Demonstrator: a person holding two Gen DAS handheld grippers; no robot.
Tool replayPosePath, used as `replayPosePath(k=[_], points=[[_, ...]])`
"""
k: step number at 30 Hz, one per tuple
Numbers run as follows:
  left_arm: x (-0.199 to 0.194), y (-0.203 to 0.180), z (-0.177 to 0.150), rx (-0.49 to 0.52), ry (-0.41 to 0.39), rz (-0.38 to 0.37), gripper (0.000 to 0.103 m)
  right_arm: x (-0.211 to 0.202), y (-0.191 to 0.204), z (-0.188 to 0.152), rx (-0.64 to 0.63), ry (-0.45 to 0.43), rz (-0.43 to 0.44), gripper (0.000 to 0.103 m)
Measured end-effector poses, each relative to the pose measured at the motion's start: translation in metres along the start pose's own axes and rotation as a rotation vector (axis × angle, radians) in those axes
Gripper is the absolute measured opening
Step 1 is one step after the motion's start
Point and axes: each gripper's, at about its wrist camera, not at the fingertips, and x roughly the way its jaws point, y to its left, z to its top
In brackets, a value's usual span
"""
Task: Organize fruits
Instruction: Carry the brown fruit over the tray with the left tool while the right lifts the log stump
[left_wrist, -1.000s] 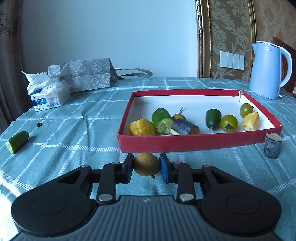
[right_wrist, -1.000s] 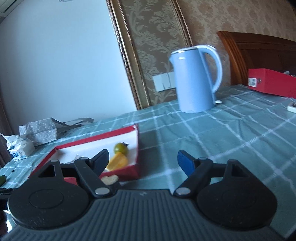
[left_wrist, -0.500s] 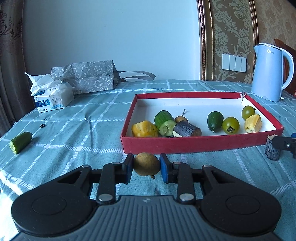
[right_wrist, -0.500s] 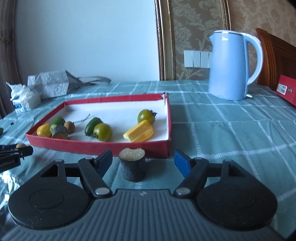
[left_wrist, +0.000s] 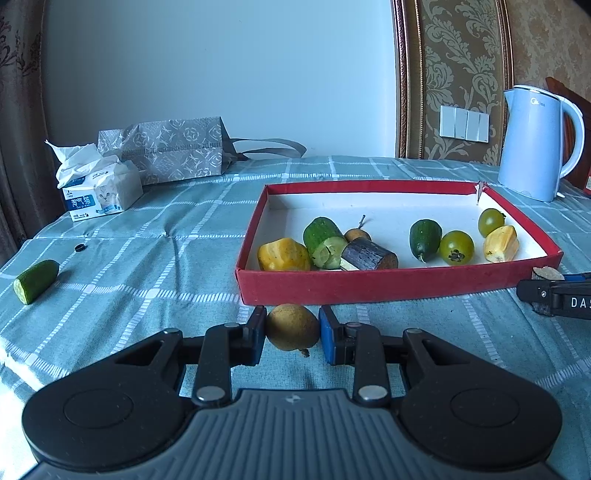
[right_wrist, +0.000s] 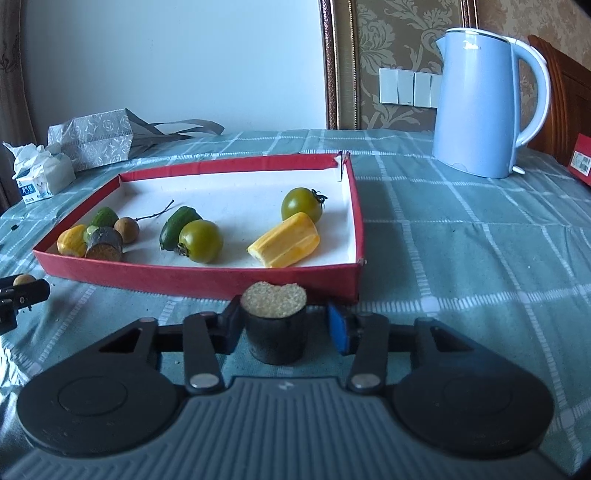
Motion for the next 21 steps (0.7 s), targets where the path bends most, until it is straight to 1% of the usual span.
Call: replayPosePath(k=[8,21], points=[[0.0,0.002,0.0,-0.007,0.002,0.002,0.029,-0.004,0.001,-0.001,0.008,-0.018,-0.01,0.032],[0.0,0.001,0.0,-0.006,0.005,0.006,0.029,-0.014,0.007,-0.002,0.014,-0.061,0.006,0.032]])
